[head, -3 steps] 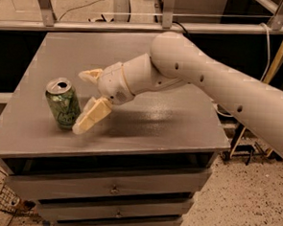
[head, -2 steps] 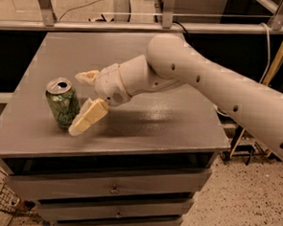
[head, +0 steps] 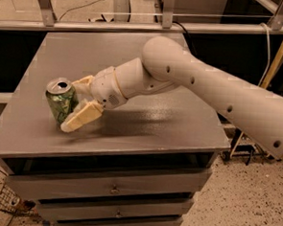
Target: Knock green can over
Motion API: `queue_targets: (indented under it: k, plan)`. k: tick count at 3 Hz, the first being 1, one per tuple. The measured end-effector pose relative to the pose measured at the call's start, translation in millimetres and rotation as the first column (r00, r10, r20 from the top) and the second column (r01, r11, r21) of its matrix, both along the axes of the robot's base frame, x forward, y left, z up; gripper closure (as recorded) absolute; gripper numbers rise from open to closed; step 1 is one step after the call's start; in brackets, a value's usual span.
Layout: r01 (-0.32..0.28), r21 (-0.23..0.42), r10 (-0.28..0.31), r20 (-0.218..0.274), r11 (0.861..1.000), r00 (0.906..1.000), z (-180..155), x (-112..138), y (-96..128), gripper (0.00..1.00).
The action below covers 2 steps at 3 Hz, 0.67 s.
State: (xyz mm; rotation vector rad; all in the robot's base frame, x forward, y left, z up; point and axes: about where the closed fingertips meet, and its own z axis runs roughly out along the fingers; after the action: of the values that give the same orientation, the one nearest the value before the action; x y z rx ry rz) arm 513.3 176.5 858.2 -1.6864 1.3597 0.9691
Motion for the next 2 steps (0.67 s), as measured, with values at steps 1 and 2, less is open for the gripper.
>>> queue_targets:
  k: [1,2]
  plan:
    - [0.001,-0.007,-0.001,-0.011,1.000,0.9999,-3.4,-0.7,2.1,0.44]
    - [0.001,-0.013,-0.002,-0.016,1.000,0.9999,-4.8,0.0,2.9,0.68]
